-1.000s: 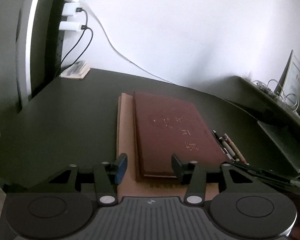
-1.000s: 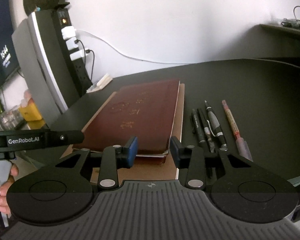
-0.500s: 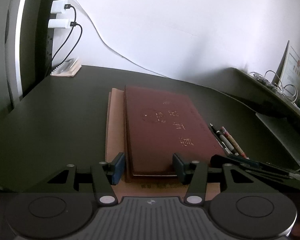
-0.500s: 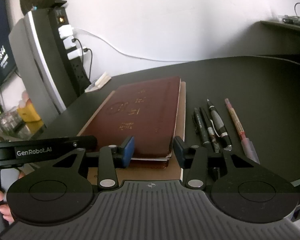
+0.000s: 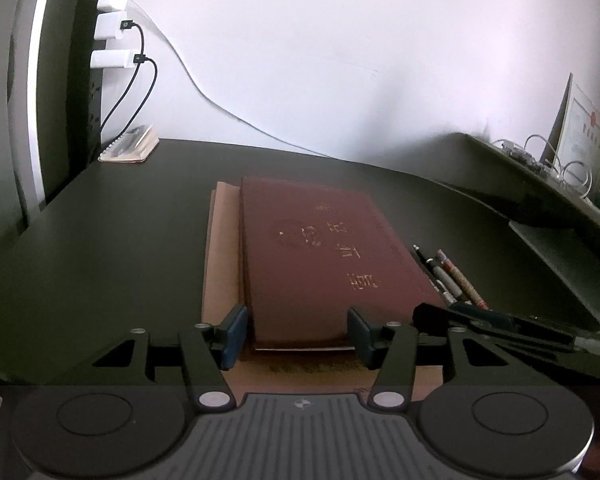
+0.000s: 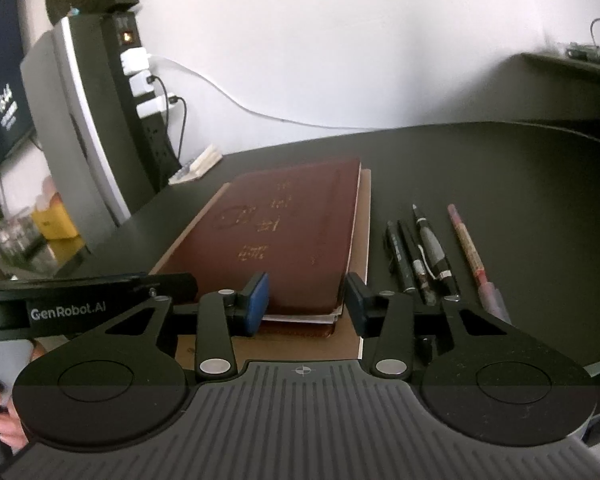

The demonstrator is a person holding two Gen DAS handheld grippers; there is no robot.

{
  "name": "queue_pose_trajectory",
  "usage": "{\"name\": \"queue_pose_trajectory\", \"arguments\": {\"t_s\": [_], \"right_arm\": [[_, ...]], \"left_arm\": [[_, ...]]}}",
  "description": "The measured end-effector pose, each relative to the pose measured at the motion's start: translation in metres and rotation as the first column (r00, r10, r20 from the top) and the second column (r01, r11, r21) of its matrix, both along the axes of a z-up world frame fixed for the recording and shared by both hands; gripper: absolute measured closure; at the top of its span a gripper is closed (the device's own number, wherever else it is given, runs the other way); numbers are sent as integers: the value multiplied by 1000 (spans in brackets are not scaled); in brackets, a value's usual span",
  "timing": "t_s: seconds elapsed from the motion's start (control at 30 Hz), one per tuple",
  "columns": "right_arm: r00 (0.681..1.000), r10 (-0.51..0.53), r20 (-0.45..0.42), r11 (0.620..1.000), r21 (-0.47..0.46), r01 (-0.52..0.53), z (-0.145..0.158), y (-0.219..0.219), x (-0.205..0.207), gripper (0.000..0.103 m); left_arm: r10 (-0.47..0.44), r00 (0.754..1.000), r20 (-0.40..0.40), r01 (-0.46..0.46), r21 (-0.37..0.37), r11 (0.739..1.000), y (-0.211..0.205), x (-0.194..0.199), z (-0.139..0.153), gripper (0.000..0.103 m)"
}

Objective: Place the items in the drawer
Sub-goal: 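Lift the maroon notebook off the tan notebook with both grippers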

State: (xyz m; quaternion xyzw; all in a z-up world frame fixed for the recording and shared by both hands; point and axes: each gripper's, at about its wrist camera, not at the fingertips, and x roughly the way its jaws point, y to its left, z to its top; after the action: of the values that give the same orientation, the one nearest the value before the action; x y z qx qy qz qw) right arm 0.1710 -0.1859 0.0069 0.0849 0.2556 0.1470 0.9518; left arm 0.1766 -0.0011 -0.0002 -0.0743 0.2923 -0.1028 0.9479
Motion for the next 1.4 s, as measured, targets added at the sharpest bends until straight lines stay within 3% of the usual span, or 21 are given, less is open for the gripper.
{"name": "queue_pose_trajectory", "arguments": {"t_s": [0.17, 0.37, 0.73, 0.9, 1.0, 1.1, 1.4], "right_arm": [[1000, 7, 10, 1000, 0, -7, 10, -3, -7, 60], [999, 23, -41, 999, 45, -21, 19, -9, -25, 60], [995, 29, -99, 999, 42, -25, 6, -5, -67, 59], [994, -23, -108, 994, 101, 34, 9, -24, -74, 43], [990, -42, -137, 987, 150, 62, 7, -33, -73, 43], [987, -54, -154, 980, 181, 82, 3, -36, -73, 43], [977, -29, -212, 954, 286, 90, -7, -42, -66, 41]], "left_arm": [[6, 1000, -2, -6, -13, 1000, 1, -9, 7, 52], [11, 1000, -23, -12, -36, 999, 5, -35, 13, 52], [59, 997, -53, -59, 6, 998, 12, -73, 4, 49], [124, 987, -105, -131, -59, 990, 33, -77, -2, 43], [157, 977, -144, -174, -114, 978, 43, -77, -8, 41], [164, 975, -147, -183, -122, 976, 44, -80, -9, 42], [98, 984, -150, -126, -189, 974, 44, -85, -9, 42]]}}
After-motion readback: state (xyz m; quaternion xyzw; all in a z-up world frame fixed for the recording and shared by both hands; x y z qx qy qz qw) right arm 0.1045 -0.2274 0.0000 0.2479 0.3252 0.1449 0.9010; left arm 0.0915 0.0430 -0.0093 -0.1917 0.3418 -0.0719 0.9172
